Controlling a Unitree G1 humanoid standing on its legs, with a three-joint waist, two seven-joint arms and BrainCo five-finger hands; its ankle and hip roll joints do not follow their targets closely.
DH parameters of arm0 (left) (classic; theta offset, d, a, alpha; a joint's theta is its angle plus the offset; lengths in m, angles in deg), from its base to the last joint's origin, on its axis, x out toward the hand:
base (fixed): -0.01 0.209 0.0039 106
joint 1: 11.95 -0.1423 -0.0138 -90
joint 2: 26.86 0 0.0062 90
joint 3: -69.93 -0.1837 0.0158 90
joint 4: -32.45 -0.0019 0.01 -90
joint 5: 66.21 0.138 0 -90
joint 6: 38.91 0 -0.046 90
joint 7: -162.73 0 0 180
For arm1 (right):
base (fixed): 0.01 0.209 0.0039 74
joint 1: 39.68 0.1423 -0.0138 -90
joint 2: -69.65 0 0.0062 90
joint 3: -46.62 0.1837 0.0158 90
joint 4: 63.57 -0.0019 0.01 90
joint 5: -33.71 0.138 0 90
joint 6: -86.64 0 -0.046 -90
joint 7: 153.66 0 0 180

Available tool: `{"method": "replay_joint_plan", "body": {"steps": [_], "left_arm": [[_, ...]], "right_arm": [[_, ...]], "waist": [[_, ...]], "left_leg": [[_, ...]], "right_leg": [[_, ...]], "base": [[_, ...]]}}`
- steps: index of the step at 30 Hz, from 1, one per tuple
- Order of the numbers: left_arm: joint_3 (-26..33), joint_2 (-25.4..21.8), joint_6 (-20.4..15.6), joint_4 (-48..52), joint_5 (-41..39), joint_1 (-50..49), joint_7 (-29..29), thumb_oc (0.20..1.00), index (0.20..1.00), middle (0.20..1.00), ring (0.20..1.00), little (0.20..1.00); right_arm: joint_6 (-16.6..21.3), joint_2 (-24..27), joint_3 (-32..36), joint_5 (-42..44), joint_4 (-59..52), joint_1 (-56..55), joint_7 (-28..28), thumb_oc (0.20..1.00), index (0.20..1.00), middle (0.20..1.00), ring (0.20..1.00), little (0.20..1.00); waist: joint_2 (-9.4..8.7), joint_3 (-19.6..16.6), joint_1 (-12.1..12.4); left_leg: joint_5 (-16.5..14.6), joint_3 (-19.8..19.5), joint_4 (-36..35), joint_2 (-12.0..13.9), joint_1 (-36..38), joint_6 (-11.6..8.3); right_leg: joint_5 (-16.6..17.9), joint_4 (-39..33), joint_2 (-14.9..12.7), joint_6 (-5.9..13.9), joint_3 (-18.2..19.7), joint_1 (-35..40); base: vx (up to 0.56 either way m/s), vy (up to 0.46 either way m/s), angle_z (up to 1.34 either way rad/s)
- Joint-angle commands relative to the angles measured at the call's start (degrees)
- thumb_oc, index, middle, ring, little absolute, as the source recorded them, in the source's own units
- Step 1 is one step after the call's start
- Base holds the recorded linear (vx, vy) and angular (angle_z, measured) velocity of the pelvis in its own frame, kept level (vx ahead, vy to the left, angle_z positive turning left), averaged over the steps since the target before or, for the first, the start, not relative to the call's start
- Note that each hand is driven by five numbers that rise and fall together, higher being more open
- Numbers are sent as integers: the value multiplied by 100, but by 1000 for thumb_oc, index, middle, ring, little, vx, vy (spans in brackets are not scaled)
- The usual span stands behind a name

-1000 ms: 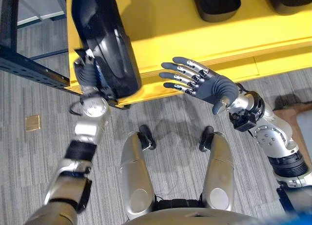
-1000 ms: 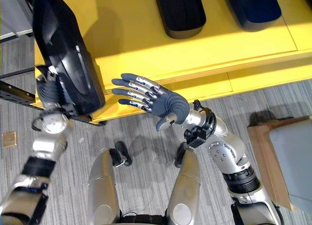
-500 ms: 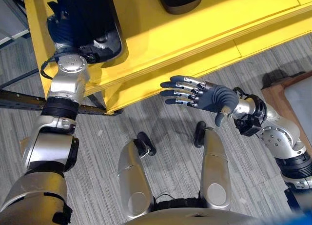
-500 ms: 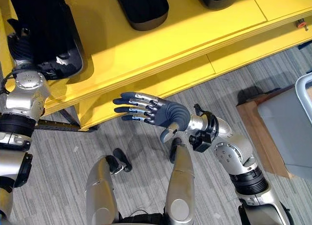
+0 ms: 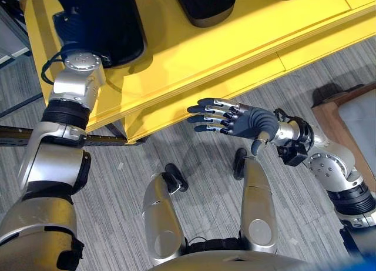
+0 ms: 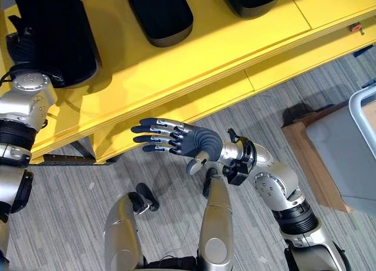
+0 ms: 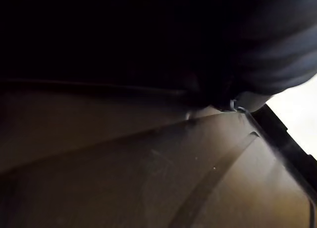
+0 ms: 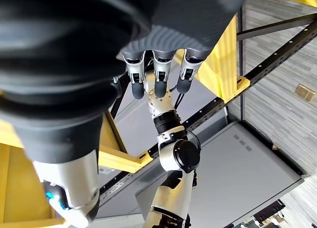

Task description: Move parts from the plastic box to the shelf.

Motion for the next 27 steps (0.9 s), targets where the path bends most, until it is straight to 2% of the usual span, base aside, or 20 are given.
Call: {"method": "replay_joint_plan", "body": {"steps": [1, 9, 12, 25, 27], "left_arm": [[54, -505, -112, 17, -40, 414, -364, 200, 200, 200, 200, 200], [159, -692, 103, -323, -85, 322, -402, 200, 200, 200, 200, 200], [231, -662, 52, -368, -437, 278, -375, 200, 200, 200, 200, 200], [386, -556, 83, -341, -225, 52, -327, 200, 200, 200, 200, 200], [375, -548, 63, -336, -292, 69, -259, 200, 200, 200, 200, 200]], "right_arm": [[46, -230, 175, 290, -323, -23, 38, 1000, 1000, 1000, 1000, 1000], [-138, -228, 173, 394, -433, -31, 193, 1000, 1000, 1000, 1000, 1000], [-141, -213, 166, 446, -463, -48, 215, 1000, 1000, 1000, 1000, 1000], [-150, -216, 141, 481, -511, -131, 284, 1000, 1000, 1000, 1000, 1000], [-79, -191, 170, 566, -533, -122, 431, 1000, 1000, 1000, 1000, 1000]], "waist": [[-33, -392, -20], [-47, -357, -48], [-62, -344, -55], [-114, -278, -58], [-114, -261, -68]], "left_leg": [[66, 135, -288, -74, 314, -296], [2, 162, -178, -63, 297, -281], [-21, 141, -139, -80, 271, -260], [-61, 163, -74, -55, 220, -226], [-53, 179, -85, -58, 222, -223]], "right_leg": [[173, -485, 83, 382, -101, 403], [157, -432, 153, 358, -27, 376], [116, -363, 194, 340, 12, 358], [11, -200, 255, 296, 36, 302], [24, -211, 264, 293, 38, 291]], "base": [[45, 43, -2], [42, 39, -2], [55, 26, 0], [29, 8, -2], [0, 0, 0]]}}
